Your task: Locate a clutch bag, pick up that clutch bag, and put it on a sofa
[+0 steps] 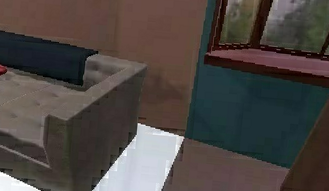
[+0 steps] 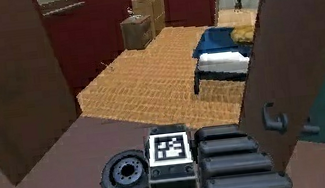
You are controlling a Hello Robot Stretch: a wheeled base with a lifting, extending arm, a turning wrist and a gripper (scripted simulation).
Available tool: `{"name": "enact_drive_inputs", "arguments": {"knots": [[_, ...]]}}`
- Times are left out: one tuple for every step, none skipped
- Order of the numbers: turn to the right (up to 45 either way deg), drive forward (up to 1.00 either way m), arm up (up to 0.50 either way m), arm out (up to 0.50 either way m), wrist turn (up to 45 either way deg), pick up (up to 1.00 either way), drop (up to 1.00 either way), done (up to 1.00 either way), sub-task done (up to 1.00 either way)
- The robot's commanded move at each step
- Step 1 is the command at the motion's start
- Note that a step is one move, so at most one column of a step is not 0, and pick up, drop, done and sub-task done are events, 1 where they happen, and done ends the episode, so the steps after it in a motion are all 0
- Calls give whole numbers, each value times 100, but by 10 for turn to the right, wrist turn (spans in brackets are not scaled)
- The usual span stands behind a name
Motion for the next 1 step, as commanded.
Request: {"name": "enact_drive_inputs", "arguments": {"knots": [[-60,0,0,0,0,0,0,0,0]]}}
